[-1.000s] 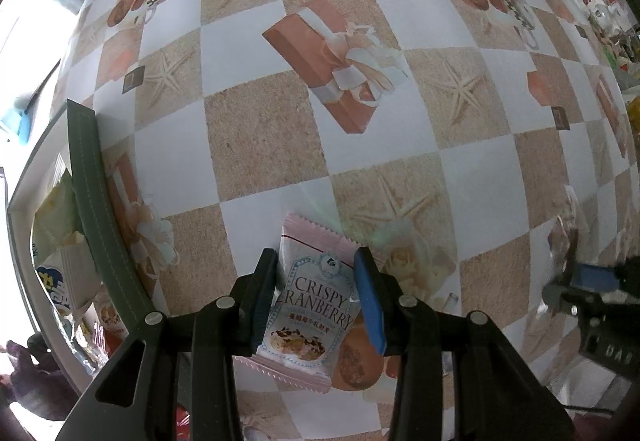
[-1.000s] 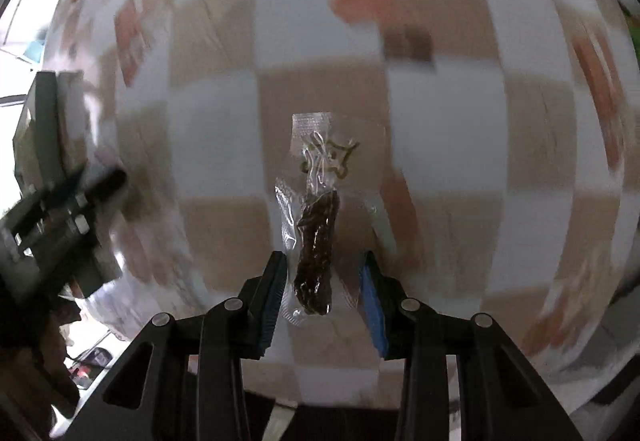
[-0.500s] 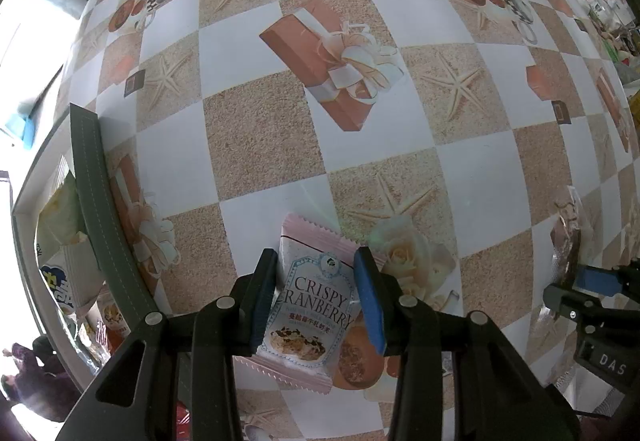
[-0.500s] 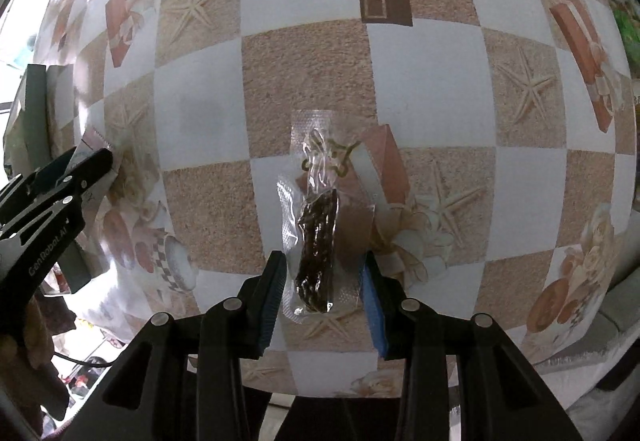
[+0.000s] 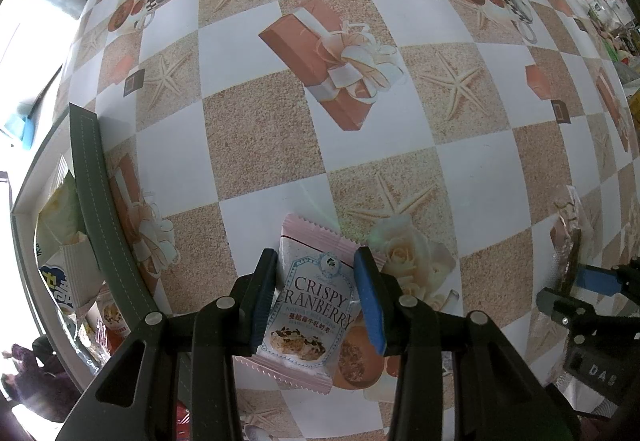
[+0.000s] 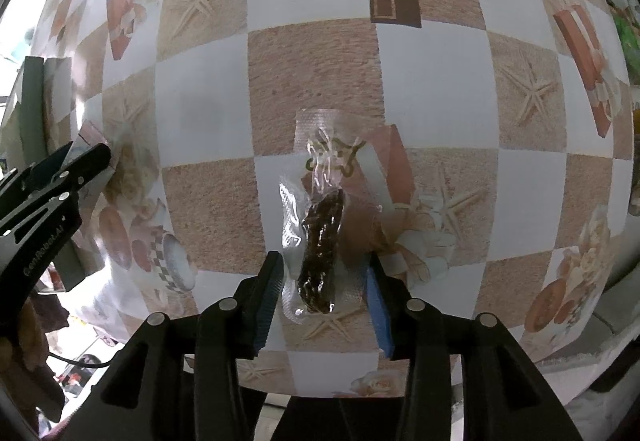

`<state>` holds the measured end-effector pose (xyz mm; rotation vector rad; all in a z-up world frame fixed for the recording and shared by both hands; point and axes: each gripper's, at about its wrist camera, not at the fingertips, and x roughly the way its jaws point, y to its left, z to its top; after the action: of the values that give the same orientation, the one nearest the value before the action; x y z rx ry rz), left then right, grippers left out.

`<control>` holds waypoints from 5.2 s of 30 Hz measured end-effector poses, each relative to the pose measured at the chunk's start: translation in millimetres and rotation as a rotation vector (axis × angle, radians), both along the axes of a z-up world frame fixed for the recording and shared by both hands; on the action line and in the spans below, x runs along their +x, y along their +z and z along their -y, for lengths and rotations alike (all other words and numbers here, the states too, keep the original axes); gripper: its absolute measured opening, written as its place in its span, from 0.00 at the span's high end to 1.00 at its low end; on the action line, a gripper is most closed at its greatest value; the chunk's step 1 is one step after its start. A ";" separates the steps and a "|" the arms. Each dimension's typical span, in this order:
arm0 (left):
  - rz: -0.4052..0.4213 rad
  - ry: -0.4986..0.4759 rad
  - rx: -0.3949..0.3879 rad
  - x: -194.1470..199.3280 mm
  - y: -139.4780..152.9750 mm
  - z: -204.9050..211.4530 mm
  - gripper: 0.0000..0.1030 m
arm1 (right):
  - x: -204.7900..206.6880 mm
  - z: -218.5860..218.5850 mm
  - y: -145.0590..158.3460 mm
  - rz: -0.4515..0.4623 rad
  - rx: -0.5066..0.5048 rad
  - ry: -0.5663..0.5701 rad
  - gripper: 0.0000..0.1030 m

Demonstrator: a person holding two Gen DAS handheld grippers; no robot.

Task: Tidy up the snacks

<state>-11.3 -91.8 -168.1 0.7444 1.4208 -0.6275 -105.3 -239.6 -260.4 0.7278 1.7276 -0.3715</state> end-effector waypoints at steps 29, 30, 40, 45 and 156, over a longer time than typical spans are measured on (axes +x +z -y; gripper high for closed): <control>-0.131 0.110 0.022 -12.9 -27.8 -5.7 0.00 | -1.0 -9.1 -23.1 -0.119 -0.016 -0.072 0.00; -0.133 0.111 0.022 -13.2 -27.9 -5.7 0.00 | -2.1 -8.5 -23.6 -0.115 -0.020 -0.072 0.00; -0.119 0.114 0.001 -8.9 -31.6 -16.4 0.00 | -7.9 -9.4 -23.2 -0.103 -0.032 -0.076 0.00; -0.120 0.123 0.001 -14.4 -29.6 -18.2 0.00 | -7.7 -8.9 -23.6 -0.105 -0.030 -0.075 0.00; -0.197 0.030 -0.134 12.7 26.3 -0.5 0.73 | -1.1 5.3 16.7 0.068 0.037 -0.085 0.64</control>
<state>1.3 -91.3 -141.8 0.5667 1.5494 -0.7817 -106.4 -244.9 -243.6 0.8341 1.6467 -0.3697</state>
